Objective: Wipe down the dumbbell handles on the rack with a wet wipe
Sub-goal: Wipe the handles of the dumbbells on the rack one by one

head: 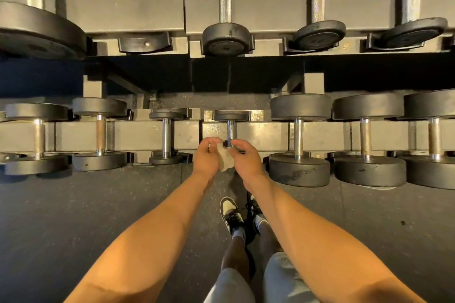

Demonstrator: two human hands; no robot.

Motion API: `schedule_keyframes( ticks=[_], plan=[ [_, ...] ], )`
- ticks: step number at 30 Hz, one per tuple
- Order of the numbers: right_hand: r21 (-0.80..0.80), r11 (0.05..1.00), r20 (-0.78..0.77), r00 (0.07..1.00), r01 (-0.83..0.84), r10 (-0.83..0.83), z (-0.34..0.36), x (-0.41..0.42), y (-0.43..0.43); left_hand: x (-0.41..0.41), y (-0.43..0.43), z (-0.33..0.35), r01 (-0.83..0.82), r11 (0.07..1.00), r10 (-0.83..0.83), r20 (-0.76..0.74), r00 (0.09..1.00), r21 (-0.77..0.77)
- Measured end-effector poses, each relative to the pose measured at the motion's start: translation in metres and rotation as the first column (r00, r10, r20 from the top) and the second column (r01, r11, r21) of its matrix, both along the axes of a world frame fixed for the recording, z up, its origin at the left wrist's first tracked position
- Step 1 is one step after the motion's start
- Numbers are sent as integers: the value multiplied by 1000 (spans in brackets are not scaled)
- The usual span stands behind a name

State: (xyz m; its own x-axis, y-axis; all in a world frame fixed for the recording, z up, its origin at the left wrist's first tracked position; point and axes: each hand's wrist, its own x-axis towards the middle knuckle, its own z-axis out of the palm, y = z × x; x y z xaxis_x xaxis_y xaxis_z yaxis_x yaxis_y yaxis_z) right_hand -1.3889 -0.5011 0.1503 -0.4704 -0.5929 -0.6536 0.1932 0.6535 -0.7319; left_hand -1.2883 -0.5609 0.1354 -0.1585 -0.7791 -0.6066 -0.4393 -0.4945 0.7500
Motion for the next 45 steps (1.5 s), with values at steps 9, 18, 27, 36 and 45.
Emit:
schedule_keyframes(
  ticks=[9, 18, 27, 36, 45],
  plan=[
    [8, 999, -261, 964, -42, 43, -26, -1, 1, 8, -7, -27, 201, 976, -196, -64, 978, 87],
    [97, 988, -331, 932, -122, 147, -47, -4, -10, 4, -21, -47, 326, 942, -305, 195, 932, -83],
    [84, 995, -255, 965, -46, 67, -73, -14, -23, 2, -27, -68, 192, 980, -188, 72, 980, -51],
    [2, 996, -100, 991, 87, -87, -87, -9, -27, -4, -25, -79, 55, 985, -39, 98, 994, -162],
    [-46, 987, 174, 974, 157, -147, -95, -9, -42, -13, -27, -92, 90, 991, -99, -98, 990, -96]
  ],
)
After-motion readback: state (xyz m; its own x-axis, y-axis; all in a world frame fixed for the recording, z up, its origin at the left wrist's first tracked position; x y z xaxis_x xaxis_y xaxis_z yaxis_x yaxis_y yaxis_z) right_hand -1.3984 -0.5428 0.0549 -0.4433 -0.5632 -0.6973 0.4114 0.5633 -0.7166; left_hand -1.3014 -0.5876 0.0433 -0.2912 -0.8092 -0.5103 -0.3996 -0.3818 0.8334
